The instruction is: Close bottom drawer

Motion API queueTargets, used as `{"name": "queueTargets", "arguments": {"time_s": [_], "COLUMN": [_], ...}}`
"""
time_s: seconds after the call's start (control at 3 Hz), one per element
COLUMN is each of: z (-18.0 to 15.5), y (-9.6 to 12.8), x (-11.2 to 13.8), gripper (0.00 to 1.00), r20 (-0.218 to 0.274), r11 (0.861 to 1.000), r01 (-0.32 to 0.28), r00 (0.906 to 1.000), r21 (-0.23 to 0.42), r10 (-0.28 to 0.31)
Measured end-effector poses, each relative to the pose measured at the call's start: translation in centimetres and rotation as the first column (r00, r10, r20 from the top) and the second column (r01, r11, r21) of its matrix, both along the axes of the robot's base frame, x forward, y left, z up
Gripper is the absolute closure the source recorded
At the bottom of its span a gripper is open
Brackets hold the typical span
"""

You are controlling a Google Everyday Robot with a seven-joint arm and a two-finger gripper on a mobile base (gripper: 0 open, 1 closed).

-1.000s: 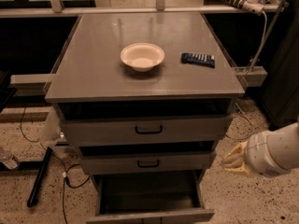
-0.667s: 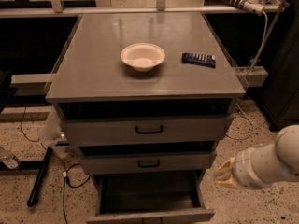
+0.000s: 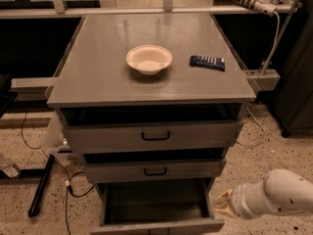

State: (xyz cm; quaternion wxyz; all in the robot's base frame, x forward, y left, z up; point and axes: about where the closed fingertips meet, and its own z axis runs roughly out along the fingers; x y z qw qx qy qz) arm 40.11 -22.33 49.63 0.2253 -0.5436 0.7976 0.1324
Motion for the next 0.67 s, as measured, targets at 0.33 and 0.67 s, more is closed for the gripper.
{"name": "queueTargets", "arguments": {"time_s": [0.33,0.67], "z": [0.00,-0.97], "y": [0.00,-0.05], "x": [0.00,0.20], "gripper": [1.00,1.00], "r20": [0.000,-0.015], "r11": [1.000,1.000], "r01": [0.000,0.009], "r00": [1.0000,0.9998], "r21": [0.000,0.020], "r10": [0.000,-0.009]}}
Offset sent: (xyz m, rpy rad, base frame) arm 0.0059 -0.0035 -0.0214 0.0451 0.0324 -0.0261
